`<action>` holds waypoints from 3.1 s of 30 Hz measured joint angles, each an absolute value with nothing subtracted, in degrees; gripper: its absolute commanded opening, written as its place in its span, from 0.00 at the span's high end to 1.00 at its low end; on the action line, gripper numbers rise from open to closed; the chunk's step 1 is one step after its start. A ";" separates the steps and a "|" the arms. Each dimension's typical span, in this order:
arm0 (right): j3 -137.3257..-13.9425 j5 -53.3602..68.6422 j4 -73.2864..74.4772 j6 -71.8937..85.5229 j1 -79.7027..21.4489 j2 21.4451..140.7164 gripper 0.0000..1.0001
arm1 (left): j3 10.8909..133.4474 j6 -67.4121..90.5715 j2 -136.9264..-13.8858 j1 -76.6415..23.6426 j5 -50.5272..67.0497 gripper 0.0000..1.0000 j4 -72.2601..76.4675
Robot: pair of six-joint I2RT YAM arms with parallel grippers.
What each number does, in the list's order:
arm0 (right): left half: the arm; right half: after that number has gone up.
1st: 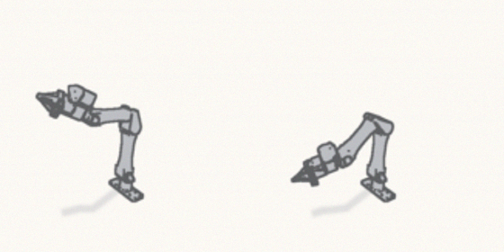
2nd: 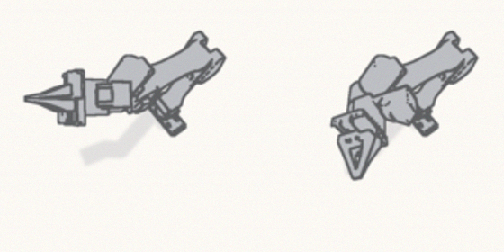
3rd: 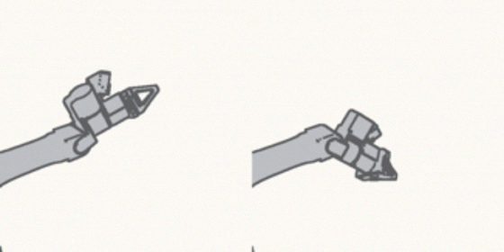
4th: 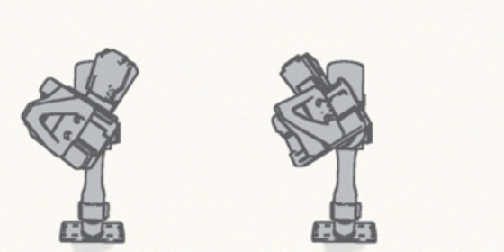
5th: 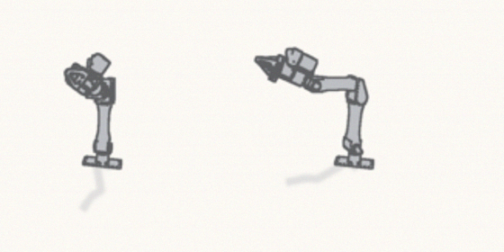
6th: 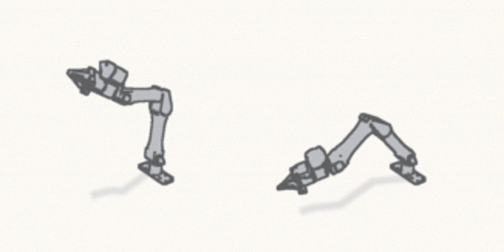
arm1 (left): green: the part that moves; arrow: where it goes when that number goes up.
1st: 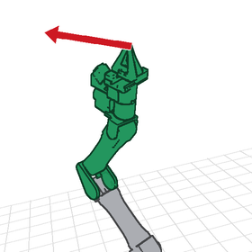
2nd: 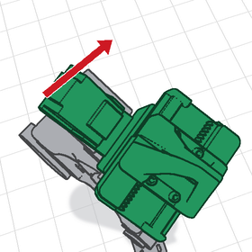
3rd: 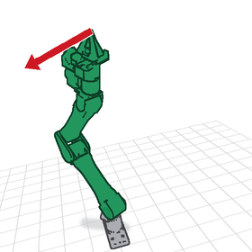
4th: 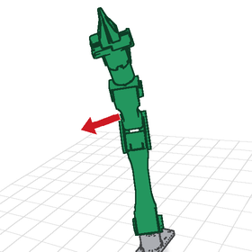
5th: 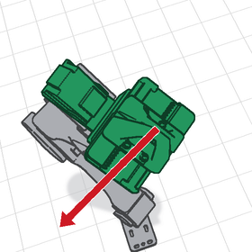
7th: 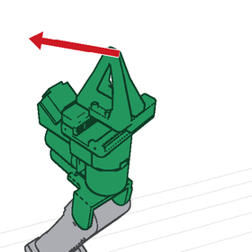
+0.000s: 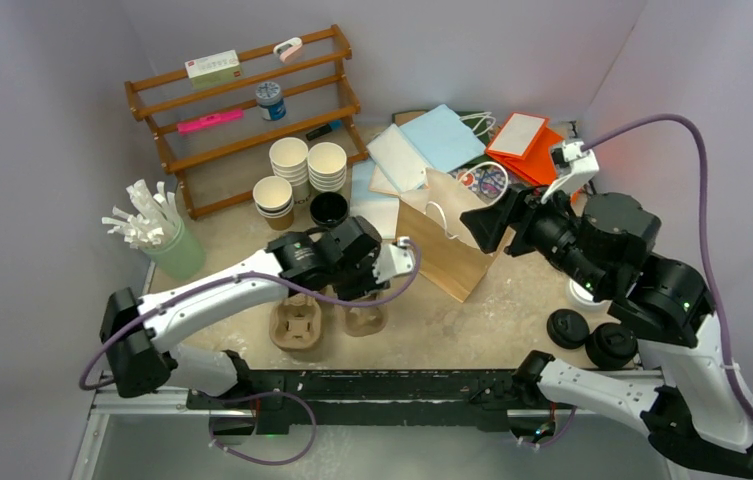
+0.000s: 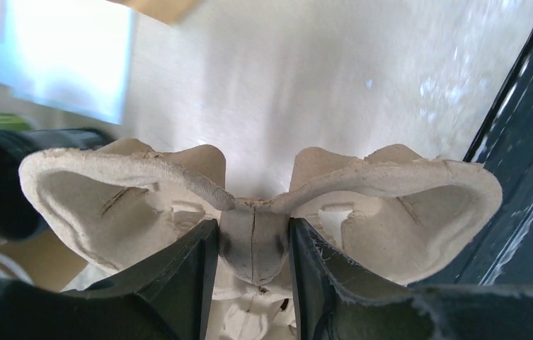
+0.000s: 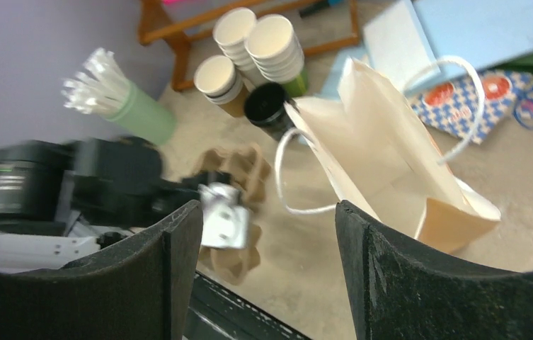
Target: Pack the takeout coffee
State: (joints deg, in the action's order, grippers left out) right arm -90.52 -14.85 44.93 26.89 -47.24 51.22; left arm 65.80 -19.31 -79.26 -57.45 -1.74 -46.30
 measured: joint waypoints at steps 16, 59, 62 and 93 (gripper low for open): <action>-89.54 -20.56 50.83 27.83 -47.24 60.53 0.33 | 96.55 -1.04 -71.09 -57.45 -13.45 0.44 -48.93; -89.69 -24.49 50.96 28.49 -47.24 54.48 0.33 | 63.31 5.41 -95.33 -56.49 -4.56 0.31 -29.54; -89.65 -24.49 50.96 28.51 -47.24 53.91 0.33 | 64.47 4.71 -98.17 -56.14 -5.08 0.31 -29.41; -88.58 -24.32 50.74 28.51 -47.24 53.17 0.33 | 66.48 5.28 -102.35 -52.29 -3.81 0.44 -29.12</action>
